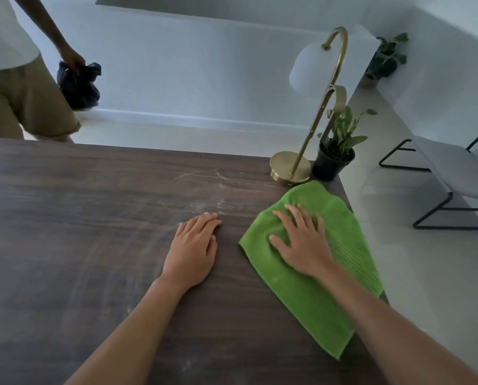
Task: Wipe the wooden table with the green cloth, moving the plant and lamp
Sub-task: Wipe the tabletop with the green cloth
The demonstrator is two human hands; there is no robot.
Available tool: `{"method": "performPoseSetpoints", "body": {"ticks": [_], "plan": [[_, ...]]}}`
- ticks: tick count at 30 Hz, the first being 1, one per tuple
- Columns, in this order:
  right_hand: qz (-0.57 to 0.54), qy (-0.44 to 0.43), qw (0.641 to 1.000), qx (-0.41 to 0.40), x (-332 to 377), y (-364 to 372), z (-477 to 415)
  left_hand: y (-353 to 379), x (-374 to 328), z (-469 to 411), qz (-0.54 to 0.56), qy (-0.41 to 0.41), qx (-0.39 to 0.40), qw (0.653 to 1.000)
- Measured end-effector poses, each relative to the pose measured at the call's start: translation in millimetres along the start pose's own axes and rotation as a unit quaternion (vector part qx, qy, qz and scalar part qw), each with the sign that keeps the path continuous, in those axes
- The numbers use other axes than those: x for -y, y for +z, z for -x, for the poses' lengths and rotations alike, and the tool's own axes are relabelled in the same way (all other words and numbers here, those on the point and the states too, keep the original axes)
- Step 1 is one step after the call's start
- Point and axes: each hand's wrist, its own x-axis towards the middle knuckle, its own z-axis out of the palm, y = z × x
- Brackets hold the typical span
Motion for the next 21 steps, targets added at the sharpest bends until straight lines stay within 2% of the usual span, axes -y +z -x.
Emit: {"method": "performPoseSetpoints", "body": {"ticks": [2, 7, 11, 15, 21], "plan": [[0.015, 0.023, 1.000, 0.014, 21, 1, -23, -6, 13, 4, -0.019, -0.005, -0.009, 1.000], [0.002, -0.038, 0.999, -0.011, 81, 8, -29, -14, 34, 2, -0.046, -0.029, -0.017, 0.998], [-0.064, 0.042, 0.995, -0.069, 88, 8, -40, -18, 48, -5, -0.052, -0.042, -0.028, 0.997], [-0.010, 0.085, 0.996, -0.010, 96, 10, -54, -19, 58, -13, -0.057, -0.061, -0.035, 0.996], [0.018, 0.025, 1.000, 0.000, 102, 10, -71, -17, 68, -28, -0.076, -0.075, -0.030, 0.994]]}}
